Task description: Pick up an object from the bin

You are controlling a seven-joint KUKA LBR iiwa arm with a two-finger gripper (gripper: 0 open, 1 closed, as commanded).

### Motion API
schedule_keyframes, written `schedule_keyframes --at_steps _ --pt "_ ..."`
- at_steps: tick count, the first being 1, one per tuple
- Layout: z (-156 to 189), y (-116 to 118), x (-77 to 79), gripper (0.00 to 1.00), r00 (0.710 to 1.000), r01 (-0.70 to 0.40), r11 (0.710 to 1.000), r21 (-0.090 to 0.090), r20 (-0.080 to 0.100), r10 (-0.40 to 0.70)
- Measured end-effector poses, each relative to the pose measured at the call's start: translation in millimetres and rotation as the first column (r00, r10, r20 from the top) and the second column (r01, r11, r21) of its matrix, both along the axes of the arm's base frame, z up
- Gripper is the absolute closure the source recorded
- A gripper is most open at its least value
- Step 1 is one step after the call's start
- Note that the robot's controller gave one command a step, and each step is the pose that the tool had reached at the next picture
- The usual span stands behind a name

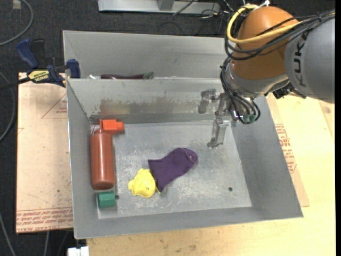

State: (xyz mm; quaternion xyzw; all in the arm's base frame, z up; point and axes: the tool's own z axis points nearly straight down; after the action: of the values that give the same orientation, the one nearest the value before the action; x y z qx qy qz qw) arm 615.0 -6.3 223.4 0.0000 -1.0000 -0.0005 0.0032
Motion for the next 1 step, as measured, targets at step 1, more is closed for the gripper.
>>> schedule_keyframes --at_steps 1 --pt "4.9 0.0 1.4 0.00 1.000 0.000 1.000 0.000 0.008 0.000"
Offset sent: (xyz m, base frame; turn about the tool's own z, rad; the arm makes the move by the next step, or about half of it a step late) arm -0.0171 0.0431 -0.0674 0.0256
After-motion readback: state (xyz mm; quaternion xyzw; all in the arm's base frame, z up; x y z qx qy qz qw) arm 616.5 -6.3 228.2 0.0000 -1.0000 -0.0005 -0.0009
